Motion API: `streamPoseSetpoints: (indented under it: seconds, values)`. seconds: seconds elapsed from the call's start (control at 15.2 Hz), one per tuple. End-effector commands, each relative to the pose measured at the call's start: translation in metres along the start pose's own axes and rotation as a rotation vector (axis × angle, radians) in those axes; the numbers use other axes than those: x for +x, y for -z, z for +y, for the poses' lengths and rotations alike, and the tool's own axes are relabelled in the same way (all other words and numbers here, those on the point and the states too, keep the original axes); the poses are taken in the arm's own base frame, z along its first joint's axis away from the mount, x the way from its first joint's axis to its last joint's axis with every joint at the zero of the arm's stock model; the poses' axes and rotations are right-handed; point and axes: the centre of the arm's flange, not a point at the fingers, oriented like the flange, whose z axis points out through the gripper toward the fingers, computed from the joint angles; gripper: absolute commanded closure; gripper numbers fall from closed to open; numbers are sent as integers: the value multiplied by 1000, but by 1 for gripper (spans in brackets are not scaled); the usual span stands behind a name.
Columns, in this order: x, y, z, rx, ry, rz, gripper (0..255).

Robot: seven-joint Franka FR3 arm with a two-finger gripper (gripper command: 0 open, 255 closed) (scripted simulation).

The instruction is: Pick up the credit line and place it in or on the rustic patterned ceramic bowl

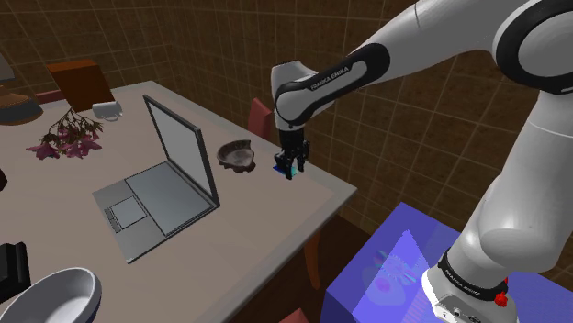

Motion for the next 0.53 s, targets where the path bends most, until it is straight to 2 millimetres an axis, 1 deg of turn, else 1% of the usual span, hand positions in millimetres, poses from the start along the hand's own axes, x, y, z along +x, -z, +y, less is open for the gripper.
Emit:
streamPoseSetpoints:
  seconds: [0.0, 0.46]
  values:
    - [-2, 11, 0, 0, 0, 0, 255]
    - [-7, 47, -1, 0, 0, 0, 255]
